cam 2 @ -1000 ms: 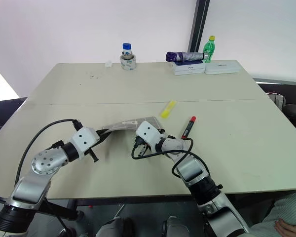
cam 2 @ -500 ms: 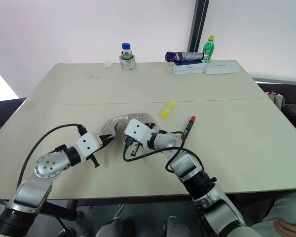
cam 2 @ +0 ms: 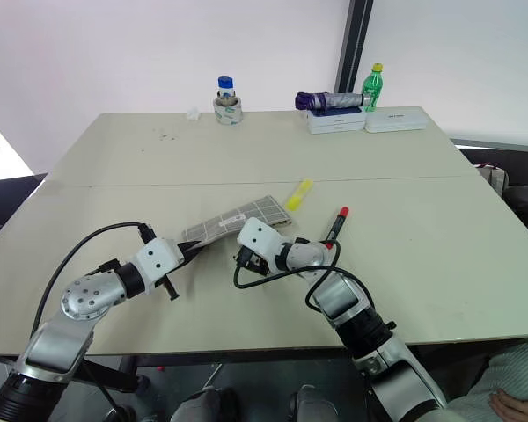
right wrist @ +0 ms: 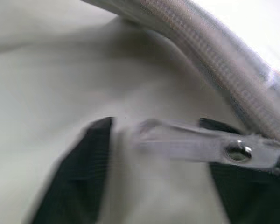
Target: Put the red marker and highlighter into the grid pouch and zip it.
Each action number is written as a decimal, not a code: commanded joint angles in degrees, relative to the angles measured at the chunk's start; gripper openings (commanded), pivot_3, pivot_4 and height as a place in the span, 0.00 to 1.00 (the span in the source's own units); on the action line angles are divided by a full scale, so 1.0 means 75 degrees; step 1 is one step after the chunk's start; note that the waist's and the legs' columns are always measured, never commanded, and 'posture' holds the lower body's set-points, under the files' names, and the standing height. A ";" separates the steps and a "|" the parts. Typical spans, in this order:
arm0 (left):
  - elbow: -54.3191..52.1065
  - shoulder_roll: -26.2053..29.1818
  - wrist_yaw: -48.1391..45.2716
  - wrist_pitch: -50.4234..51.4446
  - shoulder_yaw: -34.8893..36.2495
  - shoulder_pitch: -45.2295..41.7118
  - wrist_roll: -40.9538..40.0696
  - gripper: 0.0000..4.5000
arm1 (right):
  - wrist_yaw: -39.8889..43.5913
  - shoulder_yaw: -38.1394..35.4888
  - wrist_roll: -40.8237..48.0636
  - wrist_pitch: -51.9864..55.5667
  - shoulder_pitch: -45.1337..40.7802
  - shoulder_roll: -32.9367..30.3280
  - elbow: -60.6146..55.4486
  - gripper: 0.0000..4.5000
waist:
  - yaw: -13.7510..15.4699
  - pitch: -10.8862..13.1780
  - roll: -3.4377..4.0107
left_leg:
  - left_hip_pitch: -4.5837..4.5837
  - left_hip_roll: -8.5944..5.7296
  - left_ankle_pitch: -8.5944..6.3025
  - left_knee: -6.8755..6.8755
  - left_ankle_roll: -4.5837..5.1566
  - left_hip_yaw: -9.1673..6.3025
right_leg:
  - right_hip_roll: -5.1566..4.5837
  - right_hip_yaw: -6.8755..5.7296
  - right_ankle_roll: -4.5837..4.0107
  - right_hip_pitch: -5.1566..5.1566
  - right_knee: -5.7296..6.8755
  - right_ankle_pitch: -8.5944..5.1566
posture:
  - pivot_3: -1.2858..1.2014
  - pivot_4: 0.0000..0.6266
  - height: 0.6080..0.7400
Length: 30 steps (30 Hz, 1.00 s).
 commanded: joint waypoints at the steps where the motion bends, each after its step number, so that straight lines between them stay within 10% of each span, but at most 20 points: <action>1: -0.0329 -0.0039 0.0061 0.0014 0.0027 -0.0007 -0.0010 0.00 | -0.0055 -0.0733 0.0608 0.0617 0.0236 0.0090 -0.0796 0.66 | 0.0003 0.0000 0.0000 | 0.0000 0.0000 0.0000 0.0000 0.0000 0.0000 | 0.0000 0.0001 0.0000 0.0000 -0.0001 0.0000 | 0.52 0.24 0.98; 24: -0.0154 -0.0053 0.0060 -0.0177 0.0038 -0.0186 0.0140 0.00 | -0.1849 -0.3234 0.3522 0.3788 0.0627 0.1747 -0.1987 0.66 | -0.0028 0.0000 0.0000 | -0.0001 0.0000 -0.0023 -0.0005 0.0037 -0.0005 | 0.0000 0.0002 -0.0001 0.0001 -0.0004 0.0000 | 0.52 0.24 0.98; 30: -0.0070 -0.0083 0.0051 -0.0246 -0.0026 -0.0230 0.0196 0.00 | -0.2232 -0.3069 0.3506 0.3705 0.0625 0.1886 -0.1691 0.16 | -0.0033 0.0000 0.0000 | -0.0001 0.0000 -0.0023 -0.0008 0.0038 -0.0005 | 0.0001 0.0002 -0.0001 0.0000 -0.0004 0.0000 | 0.52 0.24 0.98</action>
